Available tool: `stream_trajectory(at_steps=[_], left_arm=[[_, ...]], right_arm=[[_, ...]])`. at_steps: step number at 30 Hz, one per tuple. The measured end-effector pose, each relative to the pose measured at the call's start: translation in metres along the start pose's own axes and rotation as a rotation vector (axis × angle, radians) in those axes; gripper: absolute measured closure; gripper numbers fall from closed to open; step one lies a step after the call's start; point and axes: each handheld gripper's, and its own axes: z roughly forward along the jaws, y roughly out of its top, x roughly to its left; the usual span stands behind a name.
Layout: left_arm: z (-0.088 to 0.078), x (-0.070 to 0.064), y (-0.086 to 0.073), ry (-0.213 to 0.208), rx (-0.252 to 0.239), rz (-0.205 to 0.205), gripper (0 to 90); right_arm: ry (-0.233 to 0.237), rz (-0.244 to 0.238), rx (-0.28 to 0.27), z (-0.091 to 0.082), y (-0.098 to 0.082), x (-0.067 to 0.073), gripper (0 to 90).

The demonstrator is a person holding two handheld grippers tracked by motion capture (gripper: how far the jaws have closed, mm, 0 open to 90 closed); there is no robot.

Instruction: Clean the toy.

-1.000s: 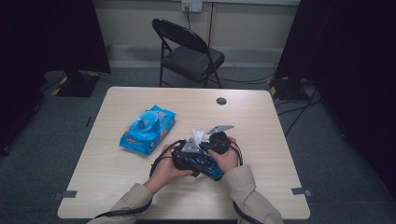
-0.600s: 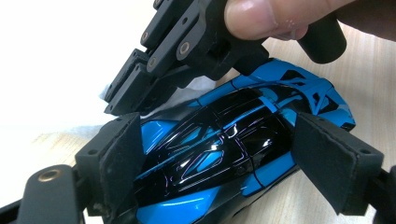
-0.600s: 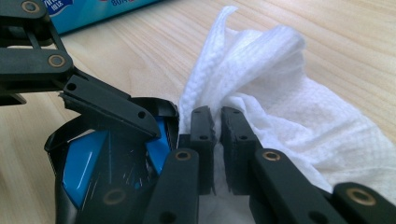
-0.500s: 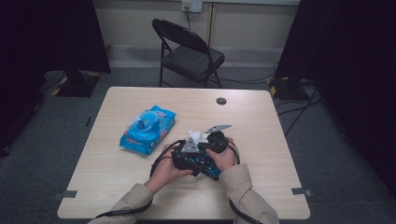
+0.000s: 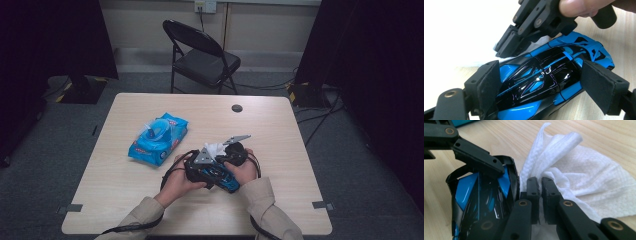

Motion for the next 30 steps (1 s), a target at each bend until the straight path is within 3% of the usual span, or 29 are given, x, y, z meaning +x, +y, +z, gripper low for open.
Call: stream_trajectory(at_steps=[9, 13, 30], left_arm=[[0.000, -0.001, 0.000, 0.003, 0.004, 0.005, 16.7], [0.000, 0.000, 0.001, 0.002, 0.005, 0.004, 16.6], [0.002, -0.004, 0.002, -0.002, 0.006, 0.008, 16.7]], right_arm=[[0.004, -0.008, 0.010, -0.007, -0.005, -0.002, 85.3], [0.024, 0.020, 0.005, -0.012, -0.011, -0.005, 85.0], [0.002, 0.042, -0.007, -0.024, -0.024, -0.007, 84.2]])
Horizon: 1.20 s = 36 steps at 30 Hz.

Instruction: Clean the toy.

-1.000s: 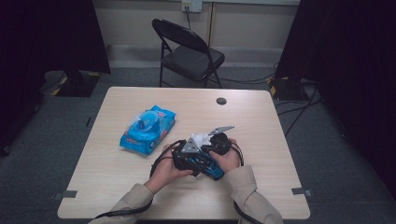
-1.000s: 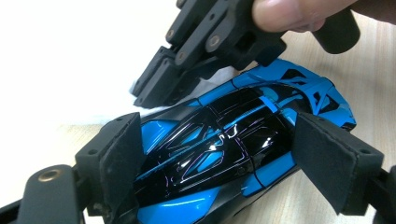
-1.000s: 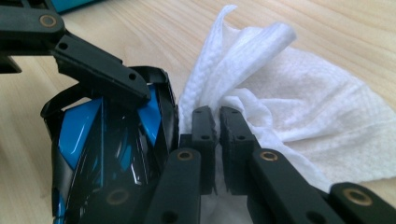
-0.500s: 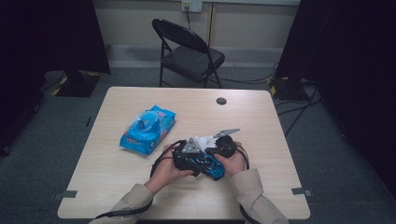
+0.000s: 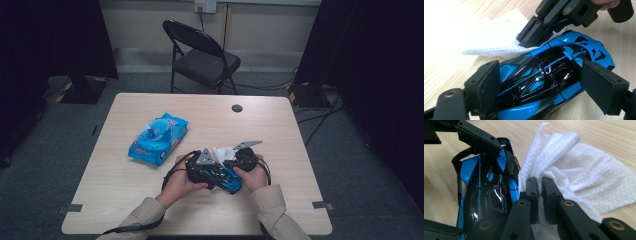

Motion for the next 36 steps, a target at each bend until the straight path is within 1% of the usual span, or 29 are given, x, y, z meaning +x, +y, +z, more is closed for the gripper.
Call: stream_trajectory(at_steps=[2, 7, 11, 12, 14, 16, 18, 19, 20, 23, 24, 27, 29, 36], left_arm=[[0.000, 0.000, 0.000, -0.001, -0.001, 0.000, 16.7], [0.000, -0.001, 0.000, -0.003, 0.001, 0.000, 16.7], [0.001, -0.001, 0.000, 0.000, -0.004, 0.000, 16.7], [0.001, -0.001, 0.000, 0.000, 0.001, 0.007, 16.7], [0.001, -0.002, 0.000, -0.005, -0.005, 0.006, 16.7], [0.002, -0.003, 0.001, -0.008, -0.008, 0.007, 16.7], [0.002, -0.004, 0.001, -0.010, -0.005, 0.006, 16.7], [0.003, -0.005, 0.001, -0.014, -0.012, 0.007, 17.3], [0.002, -0.004, 0.001, -0.019, -0.007, 0.019, 18.2], [0.001, -0.003, 0.001, -0.018, -0.004, 0.027, 19.8], [0.001, -0.003, 0.001, -0.017, -0.004, 0.022, 19.8], [0.001, -0.002, 0.001, -0.016, -0.005, 0.023, 19.8], [0.001, -0.002, 0.001, -0.017, -0.006, 0.024, 19.8], [0.001, -0.003, 0.001, -0.017, -0.006, 0.022, 19.8]], right_arm=[[-0.007, -0.009, 0.004, -0.002, -0.001, 0.000, 84.2], [-0.012, -0.011, 0.003, -0.005, -0.003, 0.000, 84.3], [-0.008, 0.003, -0.003, -0.008, -0.007, -0.002, 84.3], [-0.009, 0.003, -0.004, -0.009, -0.008, -0.002, 84.3], [-0.009, 0.011, -0.010, -0.010, -0.010, -0.003, 84.4], [-0.009, 0.006, -0.012, -0.012, -0.011, -0.003, 84.4], [-0.009, 0.012, -0.012, -0.013, -0.013, -0.004, 84.4], [-0.007, 0.016, -0.012, -0.014, -0.014, -0.004, 84.4], [-0.008, 0.012, -0.012, -0.015, -0.014, -0.005, 84.4], [-0.008, 0.016, -0.010, -0.017, -0.017, -0.006, 84.4], [-0.006, 0.019, -0.008, -0.018, -0.018, -0.007, 84.3], [-0.007, 0.024, -0.013, -0.021, -0.021, -0.008, 84.2], [-0.010, 0.017, -0.016, -0.022, -0.022, -0.009, 84.2], [-0.014, 0.021, -0.018, -0.028, -0.028, -0.011, 84.2]])
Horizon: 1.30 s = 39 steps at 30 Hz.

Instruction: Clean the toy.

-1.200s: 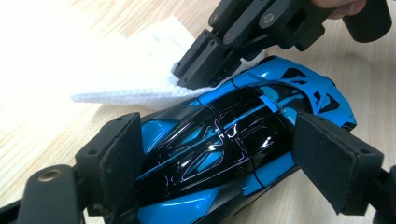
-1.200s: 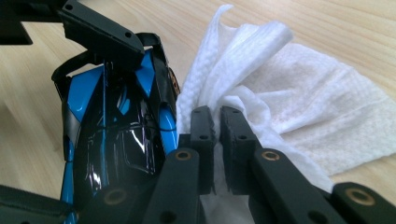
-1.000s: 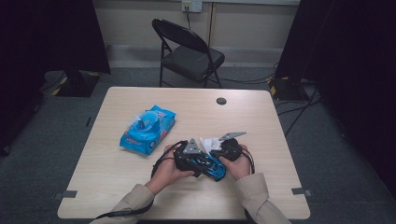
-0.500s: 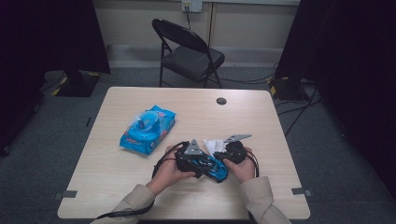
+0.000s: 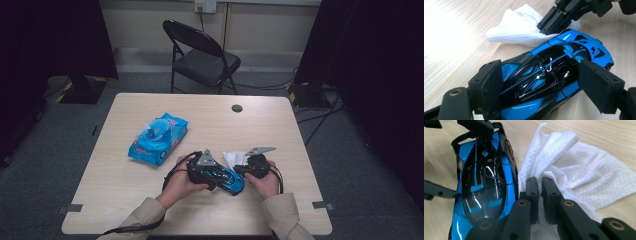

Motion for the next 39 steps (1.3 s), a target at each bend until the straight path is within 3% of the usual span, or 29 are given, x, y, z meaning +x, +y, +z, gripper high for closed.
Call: stream_trajectory(at_steps=[2, 22, 39], left_arm=[[0.000, 0.000, 0.000, 0.001, 0.003, 0.002, 19.8], [-0.001, 0.001, 0.000, 0.002, 0.004, 0.002, 19.8], [-0.001, 0.000, 0.000, 0.003, 0.001, -0.001, 19.8]], right_arm=[[0.006, 0.016, -0.004, -0.003, -0.003, -0.002, 84.3], [-0.019, -0.008, -0.004, -0.020, -0.020, -0.001, 84.2], [-0.011, -0.025, 0.012, -0.037, -0.034, 0.003, 84.4]])
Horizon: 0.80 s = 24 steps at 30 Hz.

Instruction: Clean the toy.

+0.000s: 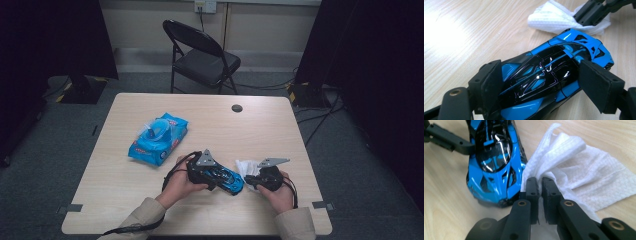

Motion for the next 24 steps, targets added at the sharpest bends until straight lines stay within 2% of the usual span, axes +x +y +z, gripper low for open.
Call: stream_trajectory(at_steps=[4, 12, 16, 24], left_arm=[[0.000, 0.000, 0.000, 0.001, 0.002, 0.001, 19.8], [0.000, 0.000, 0.000, 0.000, -0.002, -0.001, 19.8], [0.000, 0.000, 0.000, 0.001, -0.003, -0.002, 19.8], [0.000, 0.000, 0.000, -0.002, 0.000, 0.002, 19.8]], right_arm=[[-0.010, -0.003, -0.004, -0.009, -0.001, 0.000, 84.5], [-0.034, 0.005, -0.078, -0.023, 0.014, -0.002, 84.8], [-0.050, -0.016, -0.101, -0.021, 0.028, 0.001, 84.9], [-0.023, -0.048, -0.098, -0.005, 0.060, 0.007, 84.8]])
